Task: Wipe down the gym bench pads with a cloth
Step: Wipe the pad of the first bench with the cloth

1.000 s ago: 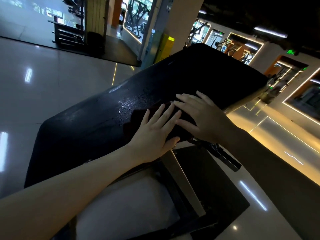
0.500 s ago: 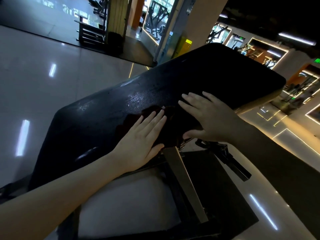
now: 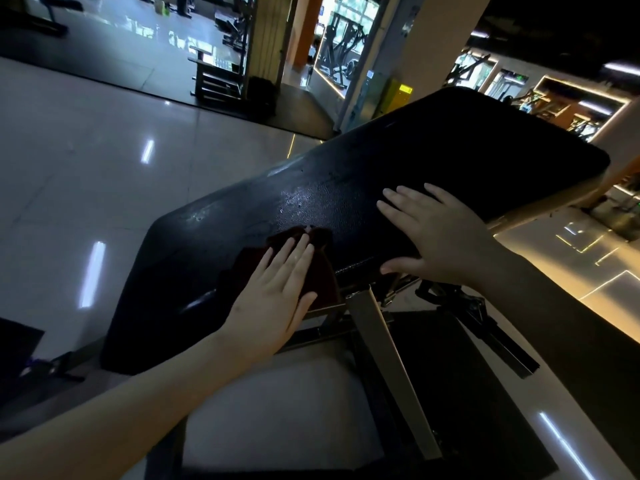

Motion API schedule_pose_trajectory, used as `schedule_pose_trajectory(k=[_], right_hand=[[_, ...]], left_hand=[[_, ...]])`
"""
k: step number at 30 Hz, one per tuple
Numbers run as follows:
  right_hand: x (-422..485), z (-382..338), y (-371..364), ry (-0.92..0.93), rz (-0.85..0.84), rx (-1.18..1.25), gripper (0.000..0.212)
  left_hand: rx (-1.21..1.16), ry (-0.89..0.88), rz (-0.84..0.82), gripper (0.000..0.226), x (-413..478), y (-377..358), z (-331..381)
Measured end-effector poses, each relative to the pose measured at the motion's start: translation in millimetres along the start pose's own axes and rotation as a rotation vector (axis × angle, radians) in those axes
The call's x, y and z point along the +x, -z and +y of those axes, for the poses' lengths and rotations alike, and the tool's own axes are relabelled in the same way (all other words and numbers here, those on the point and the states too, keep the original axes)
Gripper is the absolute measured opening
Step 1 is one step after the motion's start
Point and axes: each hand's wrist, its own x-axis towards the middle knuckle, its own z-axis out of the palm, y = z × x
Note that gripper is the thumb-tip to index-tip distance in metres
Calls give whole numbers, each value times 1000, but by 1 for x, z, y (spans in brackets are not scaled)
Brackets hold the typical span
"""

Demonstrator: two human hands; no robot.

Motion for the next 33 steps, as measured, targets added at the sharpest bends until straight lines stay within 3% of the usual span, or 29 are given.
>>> schedule_pose_trajectory(k=[6, 10, 23, 33], right_hand=[[0, -4, 0, 8, 58, 1, 91], [-1, -4, 2, 8, 83, -14, 81], [-1, -3, 0, 9, 21, 3, 103], [0, -4, -2, 23, 83, -3, 100]], left_hand=[[-40, 8, 3, 64, 38, 14, 42], [3, 17, -127, 69, 68, 15, 64], [89, -147, -15, 66, 18, 6, 14], [134, -43, 67, 62, -34, 0, -23]])
